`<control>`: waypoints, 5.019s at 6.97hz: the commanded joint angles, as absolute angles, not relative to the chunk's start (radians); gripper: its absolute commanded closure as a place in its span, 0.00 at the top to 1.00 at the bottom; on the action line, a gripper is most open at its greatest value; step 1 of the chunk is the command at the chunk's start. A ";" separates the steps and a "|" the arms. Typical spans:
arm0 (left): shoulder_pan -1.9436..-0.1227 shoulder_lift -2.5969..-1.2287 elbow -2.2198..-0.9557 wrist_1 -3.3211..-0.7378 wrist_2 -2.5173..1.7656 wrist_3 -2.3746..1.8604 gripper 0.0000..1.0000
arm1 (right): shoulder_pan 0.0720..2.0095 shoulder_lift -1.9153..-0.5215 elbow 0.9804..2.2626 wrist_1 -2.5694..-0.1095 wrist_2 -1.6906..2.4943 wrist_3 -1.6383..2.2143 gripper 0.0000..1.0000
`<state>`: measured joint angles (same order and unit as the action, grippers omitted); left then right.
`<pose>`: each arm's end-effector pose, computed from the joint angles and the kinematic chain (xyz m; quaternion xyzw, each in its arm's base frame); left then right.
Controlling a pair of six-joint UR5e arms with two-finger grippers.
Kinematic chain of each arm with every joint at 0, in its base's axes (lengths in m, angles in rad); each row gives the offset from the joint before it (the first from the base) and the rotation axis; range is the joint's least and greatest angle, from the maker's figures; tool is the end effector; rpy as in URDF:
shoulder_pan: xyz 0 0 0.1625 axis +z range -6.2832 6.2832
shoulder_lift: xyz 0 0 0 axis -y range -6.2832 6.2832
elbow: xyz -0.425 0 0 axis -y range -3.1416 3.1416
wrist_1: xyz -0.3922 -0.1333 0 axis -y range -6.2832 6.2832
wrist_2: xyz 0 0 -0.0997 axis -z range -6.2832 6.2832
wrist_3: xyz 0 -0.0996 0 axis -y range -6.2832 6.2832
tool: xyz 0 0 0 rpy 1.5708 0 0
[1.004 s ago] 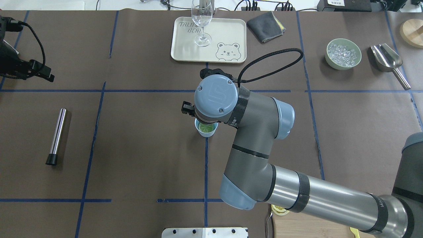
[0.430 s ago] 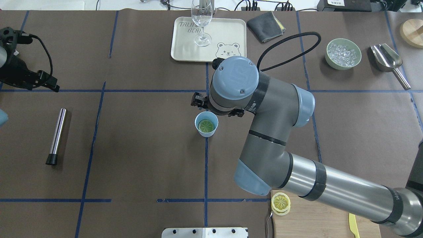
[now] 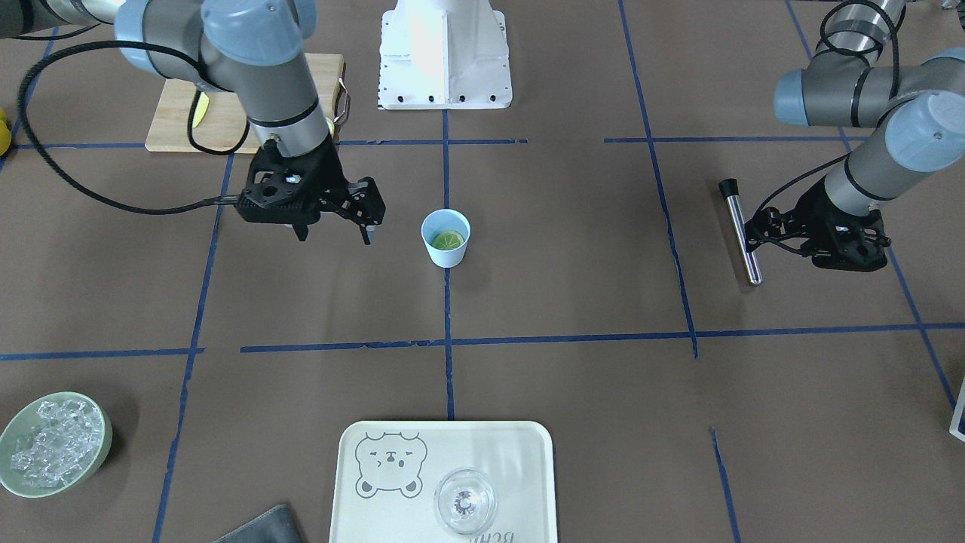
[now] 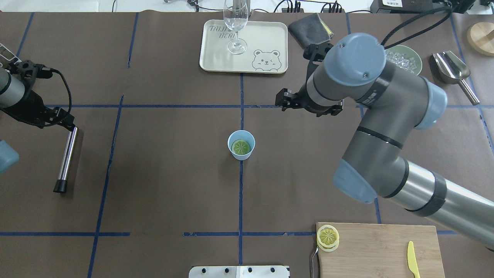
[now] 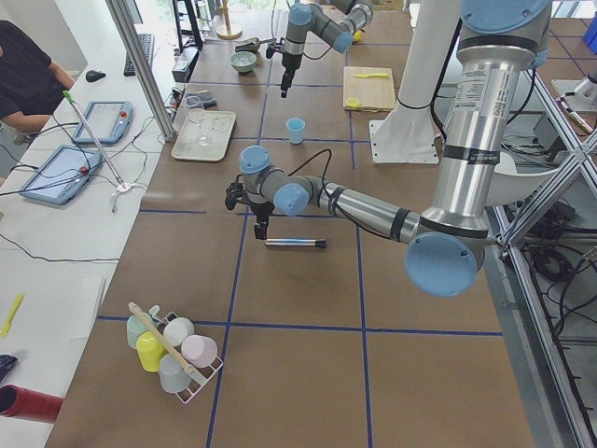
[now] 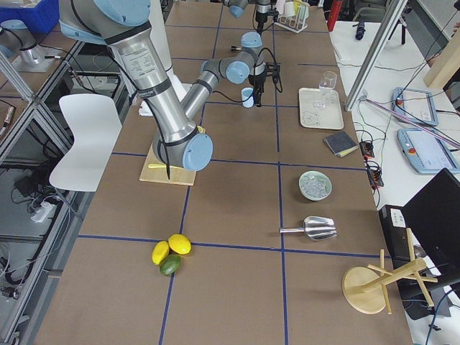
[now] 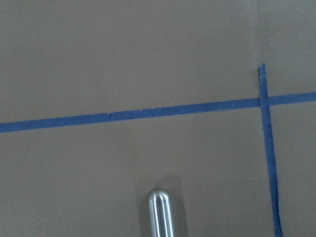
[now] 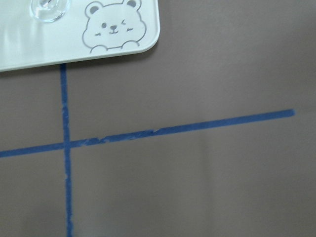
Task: Squeeze lemon into cup
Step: 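Withdraw the right arm toward the ice bowl while the left gripper reaches the metal rod, then grasp the standing metal rod with the left gripper while the right arm retracts, then lift the metal rod upward with the left gripper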
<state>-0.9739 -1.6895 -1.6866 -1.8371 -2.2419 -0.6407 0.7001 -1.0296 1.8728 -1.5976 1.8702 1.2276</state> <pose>0.2539 -0.5006 0.5139 0.0055 0.3956 0.0615 0.9163 -0.4052 -0.4773 0.2264 0.0769 -0.4085 0.1028 0.9037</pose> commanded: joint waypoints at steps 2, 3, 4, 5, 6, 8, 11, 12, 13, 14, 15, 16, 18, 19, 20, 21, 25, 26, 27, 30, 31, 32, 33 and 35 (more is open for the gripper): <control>-0.916 -1.683 -1.666 -1.835 -2.246 -0.643 1.00 | 0.936 -1.139 1.924 -1.657 2.026 0.900 1.00; -0.913 -1.692 -1.643 -1.835 -2.246 -0.643 1.00 | 1.033 -1.196 1.922 -1.657 2.089 0.750 1.00; -0.913 -1.692 -1.631 -1.835 -2.247 -0.643 1.00 | 1.125 -1.250 1.919 -1.655 2.164 0.620 1.00; -0.913 -1.695 -1.625 -1.835 -2.250 -0.643 1.00 | 1.202 -1.282 1.914 -1.660 2.222 0.503 1.00; -0.911 -1.698 -1.620 -1.833 -2.252 -0.644 1.00 | 1.242 -1.304 1.911 -1.660 2.235 0.453 1.00; -0.913 -1.701 -1.603 -1.835 -2.253 -0.690 1.00 | 1.249 -1.316 1.911 -1.658 2.238 0.445 1.00; -0.913 -1.701 -1.594 -1.835 -2.256 -0.699 1.00 | 1.258 -1.328 1.913 -1.657 2.240 0.425 1.00; -0.911 -1.701 -1.594 -1.835 -2.255 -0.699 1.00 | 1.259 -1.328 1.913 -1.657 2.240 0.425 1.00; -0.908 -1.703 -1.589 -1.839 -2.255 -0.699 1.00 | 1.262 -1.330 1.913 -1.658 2.240 0.425 1.00; -0.907 -1.706 -1.591 -1.836 -2.255 -0.701 0.86 | 1.264 -1.335 1.911 -1.657 2.241 0.425 1.00; -0.907 -1.706 -1.589 -1.838 -2.255 -0.701 0.65 | 1.269 -1.341 1.913 -1.655 2.243 0.425 1.00; -0.907 -1.706 -1.589 -1.838 -2.255 -0.700 0.42 | 1.269 -1.342 1.913 -1.654 2.249 0.425 1.00; -0.907 -1.704 -1.592 -1.836 -2.253 -0.699 0.00 | 1.273 -1.348 1.913 -1.652 2.261 0.425 1.00; -0.910 -1.704 -1.610 -1.835 -2.252 -0.699 0.00 | 1.284 -1.354 1.913 -1.649 2.275 0.423 1.00; -0.914 -1.692 -1.649 -1.835 -2.246 -0.699 0.00 | 1.293 -1.367 1.916 -1.648 2.284 0.423 1.00; -0.920 -1.674 -1.719 -1.815 -2.244 -0.699 0.00 | 1.301 -1.383 1.917 -1.646 2.299 0.408 1.00; -0.966 -1.768 -1.881 -1.783 -1.804 -0.692 0.00 | 1.409 -1.558 1.925 -1.646 2.307 0.242 1.00; -0.959 -1.790 -1.890 -1.786 -1.695 -0.725 0.00 | 1.431 -1.604 1.930 -1.644 2.319 0.182 1.00; -0.954 -1.799 -1.902 -1.801 -1.639 -0.754 0.00 | 1.439 -1.623 1.930 -1.644 2.338 0.170 1.00; -0.888 -1.983 -1.962 -1.813 -1.554 -0.741 0.00 | 1.483 -1.663 1.924 -1.647 2.353 0.137 1.00; -0.888 -2.002 -1.959 -1.863 -1.555 -0.724 0.00 | 1.506 -1.681 1.916 -1.655 2.352 0.076 1.00; -0.888 -2.002 -1.945 -1.979 -1.552 -0.703 0.00 | 1.534 -1.704 1.884 -1.648 2.350 0.034 1.00; -0.887 -2.000 -1.954 -2.079 -1.555 -0.719 0.00 | 1.548 -1.707 1.861 -1.644 2.339 0.025 1.00; -0.871 -2.006 -1.999 -2.118 -1.554 -0.779 0.00 | 1.555 -1.691 1.839 -1.641 2.325 0.037 1.00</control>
